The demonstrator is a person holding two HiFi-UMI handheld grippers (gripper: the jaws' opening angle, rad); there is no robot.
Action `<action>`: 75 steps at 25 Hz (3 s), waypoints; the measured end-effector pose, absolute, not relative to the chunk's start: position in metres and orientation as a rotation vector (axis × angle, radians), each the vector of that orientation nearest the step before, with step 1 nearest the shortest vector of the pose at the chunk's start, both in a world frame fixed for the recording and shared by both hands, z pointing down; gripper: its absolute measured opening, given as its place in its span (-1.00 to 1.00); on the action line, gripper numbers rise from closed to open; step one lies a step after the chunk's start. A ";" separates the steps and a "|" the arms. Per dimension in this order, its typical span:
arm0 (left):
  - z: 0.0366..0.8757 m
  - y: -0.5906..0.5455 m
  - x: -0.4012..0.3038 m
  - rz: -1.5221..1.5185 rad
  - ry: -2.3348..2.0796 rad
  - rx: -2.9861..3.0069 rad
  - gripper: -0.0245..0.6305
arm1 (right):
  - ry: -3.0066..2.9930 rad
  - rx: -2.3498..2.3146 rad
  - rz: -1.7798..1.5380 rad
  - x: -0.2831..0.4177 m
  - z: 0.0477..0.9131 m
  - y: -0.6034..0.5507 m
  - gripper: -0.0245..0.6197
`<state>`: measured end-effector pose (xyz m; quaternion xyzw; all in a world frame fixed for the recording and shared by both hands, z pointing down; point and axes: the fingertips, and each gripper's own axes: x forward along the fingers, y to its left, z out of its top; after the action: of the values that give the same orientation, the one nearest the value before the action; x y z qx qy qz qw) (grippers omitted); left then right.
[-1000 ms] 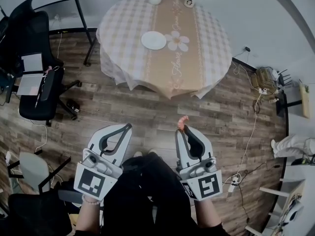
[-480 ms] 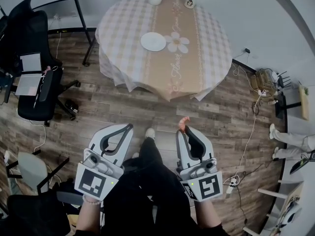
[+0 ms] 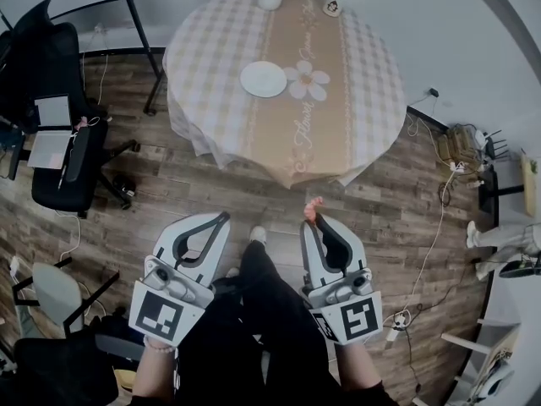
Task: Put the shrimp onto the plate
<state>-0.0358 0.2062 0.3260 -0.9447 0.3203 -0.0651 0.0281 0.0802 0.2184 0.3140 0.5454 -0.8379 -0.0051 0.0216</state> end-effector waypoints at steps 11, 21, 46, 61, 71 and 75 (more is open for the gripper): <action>0.318 0.144 -0.009 -0.214 1.093 -2.872 -0.93 | -2.672 1.604 -0.028 0.108 0.307 0.147 -0.80; 0.308 0.102 0.015 -0.215 1.171 -2.833 -0.93 | -2.725 1.531 -0.039 0.134 0.299 0.097 -0.80; 0.309 0.058 0.039 -0.233 1.153 -2.836 -0.93 | -2.710 1.555 -0.084 0.158 0.299 0.054 -0.80; 0.304 -0.027 0.020 -0.200 0.986 -2.882 -0.93 | -2.608 1.687 -0.089 0.134 0.292 -0.016 -0.80; 0.305 -0.085 -0.009 -0.174 0.879 -2.914 -0.93 | -2.528 1.774 -0.078 0.104 0.293 -0.065 -0.80; 0.306 -0.097 -0.018 -0.167 0.838 -2.918 -0.93 | -2.490 1.793 -0.056 0.094 0.297 -0.076 -0.80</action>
<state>-0.0184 -0.0973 0.3056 -0.9585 0.2753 -0.0549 0.0505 0.0940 -0.0756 0.2969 0.5839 -0.8108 -0.0183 0.0364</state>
